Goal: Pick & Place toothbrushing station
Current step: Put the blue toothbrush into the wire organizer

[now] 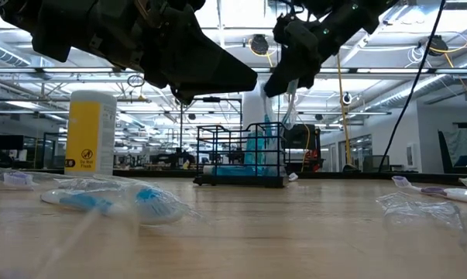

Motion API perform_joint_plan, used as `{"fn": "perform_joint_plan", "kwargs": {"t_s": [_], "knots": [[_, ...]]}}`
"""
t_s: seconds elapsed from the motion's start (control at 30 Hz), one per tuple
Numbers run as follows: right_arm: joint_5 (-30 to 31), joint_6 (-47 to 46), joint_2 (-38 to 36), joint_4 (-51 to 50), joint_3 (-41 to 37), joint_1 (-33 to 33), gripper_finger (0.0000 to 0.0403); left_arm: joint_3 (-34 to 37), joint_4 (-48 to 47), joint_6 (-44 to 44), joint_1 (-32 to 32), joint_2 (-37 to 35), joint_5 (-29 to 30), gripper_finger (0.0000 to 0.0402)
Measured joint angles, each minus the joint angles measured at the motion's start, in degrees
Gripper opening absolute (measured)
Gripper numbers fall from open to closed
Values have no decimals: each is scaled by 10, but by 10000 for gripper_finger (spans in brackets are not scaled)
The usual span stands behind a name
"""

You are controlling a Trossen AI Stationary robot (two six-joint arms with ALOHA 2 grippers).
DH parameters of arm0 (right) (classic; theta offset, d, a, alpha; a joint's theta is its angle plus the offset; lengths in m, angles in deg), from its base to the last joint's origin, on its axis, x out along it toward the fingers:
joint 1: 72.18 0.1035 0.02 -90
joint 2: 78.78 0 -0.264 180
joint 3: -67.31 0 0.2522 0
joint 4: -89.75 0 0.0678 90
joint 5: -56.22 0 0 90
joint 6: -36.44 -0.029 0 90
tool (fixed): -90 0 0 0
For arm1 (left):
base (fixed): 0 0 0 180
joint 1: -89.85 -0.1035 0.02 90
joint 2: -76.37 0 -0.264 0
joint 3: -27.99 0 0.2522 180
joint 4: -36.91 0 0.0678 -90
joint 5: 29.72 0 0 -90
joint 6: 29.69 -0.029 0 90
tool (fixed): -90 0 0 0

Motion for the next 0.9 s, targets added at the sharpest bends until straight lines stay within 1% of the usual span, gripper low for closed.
{"fn": "perform_joint_plan", "kwargs": {"t_s": [0.17,0.33,0.5,0.57,0.7,0.9], "knots": [[0,-3,-32,-5,3,23,174,0,0,-2,0,0,0,67],[2,-3,-71,-4,3,65,172,0,0,-3,0,0,0,67],[-4,-3,-73,-6,3,136,172,0,-9,-3,1,0,1,67],[-25,-10,-60,5,3,168,171,0,-21,-3,3,0,2,67],[-29,-40,-33,1,2,228,171,0,-98,11,20,-15,22,67],[0,-67,-21,-10,2,280,171,0,-291,77,70,-90,59,67]]}}
